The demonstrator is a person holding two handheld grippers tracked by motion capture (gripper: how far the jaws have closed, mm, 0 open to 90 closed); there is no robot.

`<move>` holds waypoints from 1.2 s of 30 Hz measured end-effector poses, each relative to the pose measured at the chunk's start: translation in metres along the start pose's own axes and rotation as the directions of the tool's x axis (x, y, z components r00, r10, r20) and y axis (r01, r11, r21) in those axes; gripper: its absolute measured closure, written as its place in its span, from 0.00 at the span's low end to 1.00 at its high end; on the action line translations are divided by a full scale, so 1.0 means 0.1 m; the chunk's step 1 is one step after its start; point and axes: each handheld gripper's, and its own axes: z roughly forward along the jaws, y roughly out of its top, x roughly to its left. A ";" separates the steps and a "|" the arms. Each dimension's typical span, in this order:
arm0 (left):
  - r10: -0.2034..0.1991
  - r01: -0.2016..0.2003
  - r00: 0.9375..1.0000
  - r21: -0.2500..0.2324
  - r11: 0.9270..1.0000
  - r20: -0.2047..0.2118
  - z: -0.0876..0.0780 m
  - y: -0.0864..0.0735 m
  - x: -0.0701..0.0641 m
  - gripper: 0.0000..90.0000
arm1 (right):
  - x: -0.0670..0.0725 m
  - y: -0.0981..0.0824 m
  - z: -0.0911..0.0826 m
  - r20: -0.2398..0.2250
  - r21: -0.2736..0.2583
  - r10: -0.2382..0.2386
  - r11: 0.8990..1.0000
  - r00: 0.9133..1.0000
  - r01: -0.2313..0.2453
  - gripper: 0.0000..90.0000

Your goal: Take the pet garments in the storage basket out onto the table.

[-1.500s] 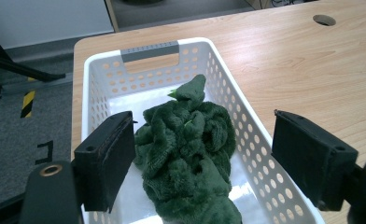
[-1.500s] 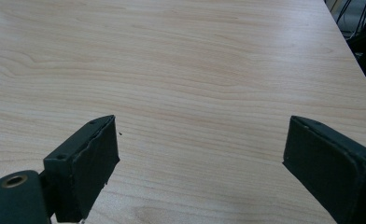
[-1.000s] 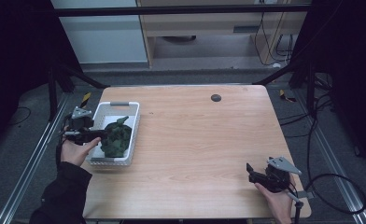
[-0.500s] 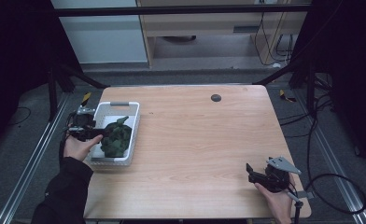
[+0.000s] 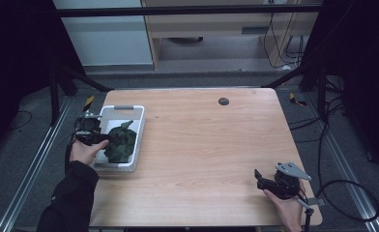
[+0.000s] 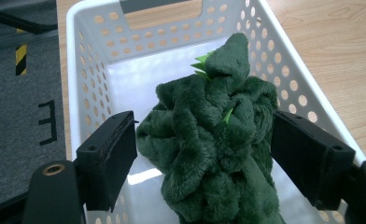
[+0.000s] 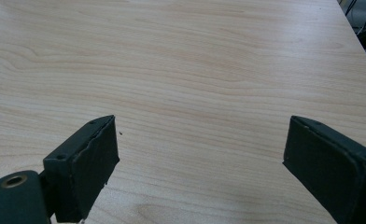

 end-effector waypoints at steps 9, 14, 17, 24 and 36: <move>0.019 -0.019 1.000 0.040 0.999 0.000 0.11 0.01 -0.02 0.28 | 0.00 0.00 0.01 -0.001 0.004 -0.003 1.000 1.000 0.003 0.11; 0.017 -0.017 1.000 0.056 0.998 0.000 0.16 0.00 -0.02 0.31 | 0.00 0.00 0.01 -0.004 0.006 0.000 1.000 1.000 0.000 0.11; 0.021 -0.022 1.000 0.065 0.998 0.001 0.19 -0.01 -0.01 0.33 | 0.01 0.00 0.00 -0.005 0.009 0.002 1.000 1.000 -0.002 0.11; 0.024 -0.024 1.000 0.083 0.996 0.002 0.25 -0.04 -0.02 0.41 | 0.01 0.00 0.01 -0.007 0.012 -0.004 1.000 1.000 0.004 0.10; 0.025 -0.026 1.000 0.127 0.992 0.014 0.34 -0.05 -0.04 0.58 | 0.01 0.00 0.02 -0.009 0.016 -0.006 1.000 1.000 0.006 0.10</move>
